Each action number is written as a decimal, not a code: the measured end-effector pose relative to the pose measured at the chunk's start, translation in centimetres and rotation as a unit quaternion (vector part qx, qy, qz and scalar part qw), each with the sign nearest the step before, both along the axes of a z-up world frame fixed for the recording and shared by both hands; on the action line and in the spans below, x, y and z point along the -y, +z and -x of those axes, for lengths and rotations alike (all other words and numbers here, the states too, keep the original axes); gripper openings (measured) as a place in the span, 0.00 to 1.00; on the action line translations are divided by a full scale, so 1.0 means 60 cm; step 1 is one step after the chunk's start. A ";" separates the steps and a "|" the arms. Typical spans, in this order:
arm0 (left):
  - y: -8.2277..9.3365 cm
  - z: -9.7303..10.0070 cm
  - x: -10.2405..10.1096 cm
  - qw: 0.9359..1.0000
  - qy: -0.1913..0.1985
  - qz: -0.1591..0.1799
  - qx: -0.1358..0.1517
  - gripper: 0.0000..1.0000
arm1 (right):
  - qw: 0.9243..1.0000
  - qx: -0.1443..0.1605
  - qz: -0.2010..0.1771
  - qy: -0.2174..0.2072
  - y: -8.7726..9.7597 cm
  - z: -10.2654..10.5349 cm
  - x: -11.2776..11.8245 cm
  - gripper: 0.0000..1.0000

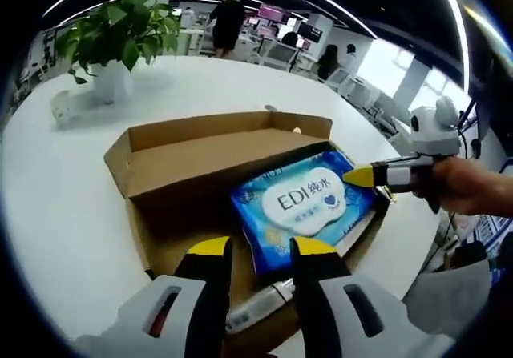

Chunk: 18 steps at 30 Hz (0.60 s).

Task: Operate the shoe box by opening the lid, removing the specified soft item, and placing it in the target area until the item is outside and the box remains undamaged.

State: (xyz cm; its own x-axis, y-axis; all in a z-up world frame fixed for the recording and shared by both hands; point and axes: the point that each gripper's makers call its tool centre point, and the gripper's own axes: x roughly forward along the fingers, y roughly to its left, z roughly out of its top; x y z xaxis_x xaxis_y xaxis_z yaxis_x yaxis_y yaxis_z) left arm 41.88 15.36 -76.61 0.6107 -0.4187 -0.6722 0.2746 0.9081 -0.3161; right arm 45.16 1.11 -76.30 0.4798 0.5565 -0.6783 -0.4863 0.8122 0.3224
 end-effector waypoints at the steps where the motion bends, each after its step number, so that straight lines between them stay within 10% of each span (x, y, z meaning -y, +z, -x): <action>1: -0.004 -0.003 0.005 1.000 -0.001 0.002 -0.004 0.29 | 1.000 -0.002 -0.003 -0.004 -0.008 -0.009 0.004 0.00; 18: -0.067 -0.016 0.034 0.996 0.009 0.037 -0.085 0.27 | 1.000 -0.004 -0.007 -0.006 -0.027 -0.033 0.010 0.00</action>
State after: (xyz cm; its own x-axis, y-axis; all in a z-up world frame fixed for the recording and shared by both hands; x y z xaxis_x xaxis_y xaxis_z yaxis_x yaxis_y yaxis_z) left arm 42.82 13.31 -80.62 0.4990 -0.4604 -0.7342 0.1957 0.8852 -0.4220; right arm 47.12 0.52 -77.91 0.4813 0.5606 -0.6739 -0.4741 0.8131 0.3378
